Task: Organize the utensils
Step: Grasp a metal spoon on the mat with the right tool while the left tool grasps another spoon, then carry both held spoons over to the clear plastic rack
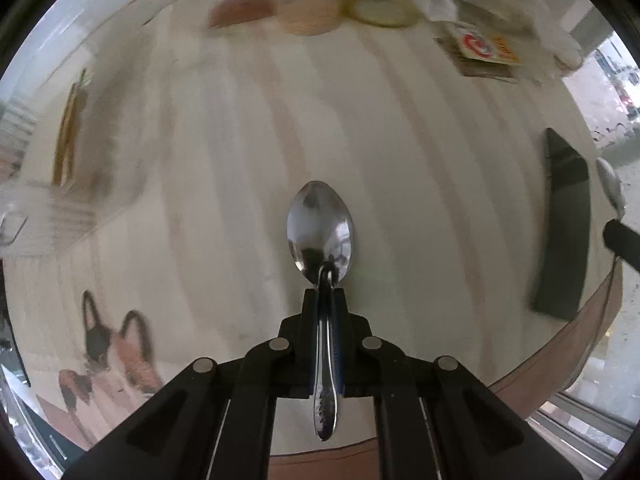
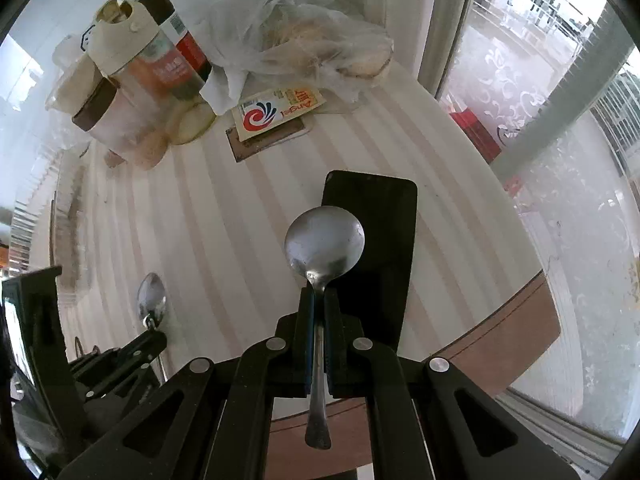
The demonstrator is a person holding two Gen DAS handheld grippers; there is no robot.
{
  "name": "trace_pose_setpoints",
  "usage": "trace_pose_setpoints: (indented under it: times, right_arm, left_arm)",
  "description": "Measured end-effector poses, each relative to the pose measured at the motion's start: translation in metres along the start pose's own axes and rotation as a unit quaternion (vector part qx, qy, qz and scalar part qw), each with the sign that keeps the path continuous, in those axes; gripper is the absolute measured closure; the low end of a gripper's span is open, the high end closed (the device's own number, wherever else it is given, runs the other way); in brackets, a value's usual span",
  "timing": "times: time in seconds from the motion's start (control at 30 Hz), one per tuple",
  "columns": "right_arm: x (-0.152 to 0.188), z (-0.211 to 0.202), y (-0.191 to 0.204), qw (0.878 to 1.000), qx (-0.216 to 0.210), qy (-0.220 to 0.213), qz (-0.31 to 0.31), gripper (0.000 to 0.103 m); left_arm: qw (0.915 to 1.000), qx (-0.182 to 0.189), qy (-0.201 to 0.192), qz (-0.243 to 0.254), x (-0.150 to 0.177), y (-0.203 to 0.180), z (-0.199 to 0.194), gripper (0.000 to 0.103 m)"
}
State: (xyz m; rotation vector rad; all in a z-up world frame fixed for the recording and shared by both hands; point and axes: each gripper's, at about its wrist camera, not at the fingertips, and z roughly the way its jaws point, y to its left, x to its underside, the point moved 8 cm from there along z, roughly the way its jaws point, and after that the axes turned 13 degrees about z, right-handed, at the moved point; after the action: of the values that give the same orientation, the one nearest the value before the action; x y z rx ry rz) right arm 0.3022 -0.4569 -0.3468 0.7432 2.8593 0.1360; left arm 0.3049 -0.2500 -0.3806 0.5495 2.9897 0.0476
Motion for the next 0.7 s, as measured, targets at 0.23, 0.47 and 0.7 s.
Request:
trace_pose_setpoints:
  times: [0.23, 0.47, 0.7]
  right_arm:
    - [0.036, 0.017, 0.054, 0.998, -0.032, 0.042, -0.047, 0.099]
    - [0.101, 0.045, 0.14, 0.984, -0.052, 0.101, -0.14, 0.099]
    - [0.148, 0.067, 0.184, 0.97, -0.02, 0.124, -0.209, 0.099]
  left_arm:
    - [0.9967, -0.026, 0.018, -0.074, 0.067, 0.081, -0.008, 0.099]
    - [0.9835, -0.04, 0.034, -0.174, 0.13, 0.152, -0.011, 0.099]
    - [0.9807, -0.02, 0.02, -0.193, 0.15, 0.182, -0.019, 0.099]
